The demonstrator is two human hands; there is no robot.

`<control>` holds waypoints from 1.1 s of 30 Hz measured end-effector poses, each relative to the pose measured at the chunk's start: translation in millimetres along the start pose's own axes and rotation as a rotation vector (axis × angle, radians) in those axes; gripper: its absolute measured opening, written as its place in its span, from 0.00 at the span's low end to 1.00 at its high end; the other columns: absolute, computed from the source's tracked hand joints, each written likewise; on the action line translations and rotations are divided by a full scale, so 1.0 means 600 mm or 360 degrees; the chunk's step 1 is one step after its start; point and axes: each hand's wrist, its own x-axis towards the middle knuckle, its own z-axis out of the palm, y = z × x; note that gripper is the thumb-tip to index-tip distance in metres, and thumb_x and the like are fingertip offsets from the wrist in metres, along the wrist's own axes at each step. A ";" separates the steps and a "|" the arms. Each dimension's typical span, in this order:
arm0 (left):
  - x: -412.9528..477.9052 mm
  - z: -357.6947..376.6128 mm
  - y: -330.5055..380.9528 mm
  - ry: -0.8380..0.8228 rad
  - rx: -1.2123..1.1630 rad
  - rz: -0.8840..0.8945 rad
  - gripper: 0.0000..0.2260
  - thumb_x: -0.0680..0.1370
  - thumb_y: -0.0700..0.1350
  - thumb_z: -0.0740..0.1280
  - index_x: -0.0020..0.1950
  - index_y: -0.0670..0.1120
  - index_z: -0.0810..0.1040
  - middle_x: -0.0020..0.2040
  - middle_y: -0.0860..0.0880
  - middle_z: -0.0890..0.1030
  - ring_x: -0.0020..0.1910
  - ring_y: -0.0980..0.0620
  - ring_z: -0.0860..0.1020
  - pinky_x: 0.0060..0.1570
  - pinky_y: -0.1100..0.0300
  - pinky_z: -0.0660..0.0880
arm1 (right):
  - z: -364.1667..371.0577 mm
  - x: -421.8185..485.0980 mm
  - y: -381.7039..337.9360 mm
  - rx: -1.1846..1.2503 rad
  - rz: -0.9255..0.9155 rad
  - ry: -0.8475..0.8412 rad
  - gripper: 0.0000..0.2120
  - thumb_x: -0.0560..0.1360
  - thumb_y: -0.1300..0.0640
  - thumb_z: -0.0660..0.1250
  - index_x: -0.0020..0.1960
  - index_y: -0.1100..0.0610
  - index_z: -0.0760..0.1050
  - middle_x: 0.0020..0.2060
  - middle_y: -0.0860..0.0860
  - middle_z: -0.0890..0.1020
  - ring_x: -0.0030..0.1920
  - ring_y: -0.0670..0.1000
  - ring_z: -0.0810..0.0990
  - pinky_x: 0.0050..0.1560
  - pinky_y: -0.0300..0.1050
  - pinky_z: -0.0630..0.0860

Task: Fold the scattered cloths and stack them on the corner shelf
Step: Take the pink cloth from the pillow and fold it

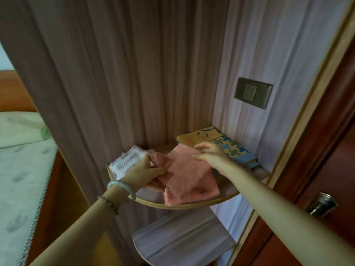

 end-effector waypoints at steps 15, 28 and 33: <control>-0.062 0.094 -0.040 0.0896 0.1191 0.0589 0.26 0.75 0.61 0.58 0.65 0.45 0.69 0.62 0.46 0.72 0.63 0.46 0.69 0.64 0.51 0.66 | -0.005 -0.022 0.024 -0.1237 -0.0938 -0.0176 0.20 0.77 0.46 0.61 0.69 0.49 0.71 0.72 0.53 0.66 0.73 0.55 0.59 0.71 0.52 0.51; -0.042 0.128 -0.090 0.0365 0.2070 0.0593 0.22 0.79 0.57 0.53 0.69 0.50 0.66 0.72 0.42 0.68 0.70 0.39 0.67 0.64 0.35 0.65 | 0.015 -0.039 0.054 -0.1790 -0.0784 -0.0577 0.28 0.79 0.38 0.48 0.77 0.45 0.52 0.78 0.51 0.47 0.77 0.54 0.42 0.73 0.61 0.37; -0.083 0.092 -0.071 0.0793 0.1368 0.0453 0.33 0.76 0.67 0.52 0.77 0.53 0.53 0.78 0.53 0.55 0.77 0.52 0.49 0.74 0.46 0.47 | 0.002 -0.056 0.013 -0.1214 -0.1144 -0.0216 0.29 0.76 0.42 0.61 0.74 0.49 0.62 0.77 0.55 0.52 0.77 0.57 0.46 0.74 0.55 0.46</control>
